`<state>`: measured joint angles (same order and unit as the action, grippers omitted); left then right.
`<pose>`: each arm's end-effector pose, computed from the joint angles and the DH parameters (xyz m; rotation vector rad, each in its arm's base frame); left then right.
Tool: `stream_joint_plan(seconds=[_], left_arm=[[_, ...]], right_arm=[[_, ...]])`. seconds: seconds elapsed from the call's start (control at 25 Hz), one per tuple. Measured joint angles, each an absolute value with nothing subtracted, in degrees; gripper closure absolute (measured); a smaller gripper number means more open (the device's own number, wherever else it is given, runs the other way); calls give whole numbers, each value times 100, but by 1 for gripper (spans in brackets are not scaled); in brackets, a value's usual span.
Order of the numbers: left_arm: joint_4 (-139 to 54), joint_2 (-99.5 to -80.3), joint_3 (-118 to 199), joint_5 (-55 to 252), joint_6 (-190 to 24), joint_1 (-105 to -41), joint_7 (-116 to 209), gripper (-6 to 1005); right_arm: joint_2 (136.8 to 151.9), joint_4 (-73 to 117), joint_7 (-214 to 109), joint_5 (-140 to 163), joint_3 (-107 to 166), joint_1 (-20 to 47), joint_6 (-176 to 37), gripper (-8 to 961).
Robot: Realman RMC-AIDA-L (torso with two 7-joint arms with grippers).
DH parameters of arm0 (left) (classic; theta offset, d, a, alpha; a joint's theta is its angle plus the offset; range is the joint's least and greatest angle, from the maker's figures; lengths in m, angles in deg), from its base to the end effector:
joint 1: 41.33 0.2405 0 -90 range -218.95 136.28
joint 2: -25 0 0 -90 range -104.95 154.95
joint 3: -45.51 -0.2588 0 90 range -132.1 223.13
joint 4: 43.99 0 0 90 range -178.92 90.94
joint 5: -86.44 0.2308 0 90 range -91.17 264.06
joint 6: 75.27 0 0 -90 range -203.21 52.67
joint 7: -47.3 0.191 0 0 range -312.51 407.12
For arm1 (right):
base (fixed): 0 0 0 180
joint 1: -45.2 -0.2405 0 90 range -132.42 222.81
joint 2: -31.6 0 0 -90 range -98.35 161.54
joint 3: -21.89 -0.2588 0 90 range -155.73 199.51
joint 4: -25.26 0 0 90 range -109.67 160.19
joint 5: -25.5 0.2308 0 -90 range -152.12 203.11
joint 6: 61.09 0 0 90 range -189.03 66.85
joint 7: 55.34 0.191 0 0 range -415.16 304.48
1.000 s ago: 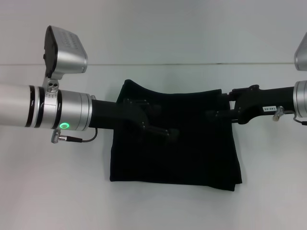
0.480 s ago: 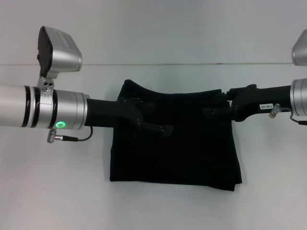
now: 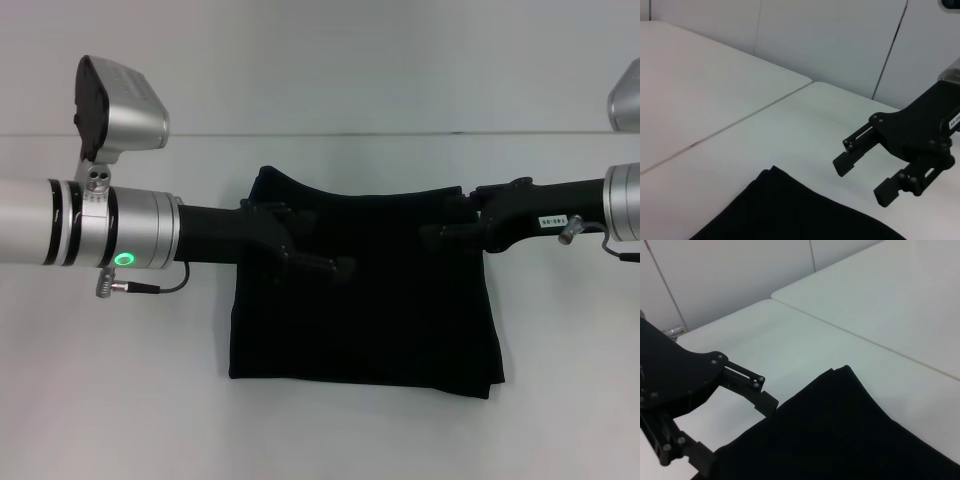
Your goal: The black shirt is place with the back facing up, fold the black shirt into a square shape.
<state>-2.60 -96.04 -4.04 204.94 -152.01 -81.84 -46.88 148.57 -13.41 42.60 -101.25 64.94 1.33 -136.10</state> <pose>-0.1958 0.4218 -0.0720 -2.7742 -0.6430 -0.4770 0.2225 0.4479 -0.0394 -2.6834 0.7304 0.3344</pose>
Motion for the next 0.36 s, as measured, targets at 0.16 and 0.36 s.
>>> stream_joint_plan(seconds=[0.16,0.36], left_arm=[[-260,-9607,-409,20507,-15125,-8179,-4690,50],[-243,-9591,-414,20517,-15120,-8195,-4691,50]], right_arm=[[14868,-1341,4308,-10117,6457,107,-13645,240],[14874,-1341,4428,-10105,6441,93,-13713,240]])
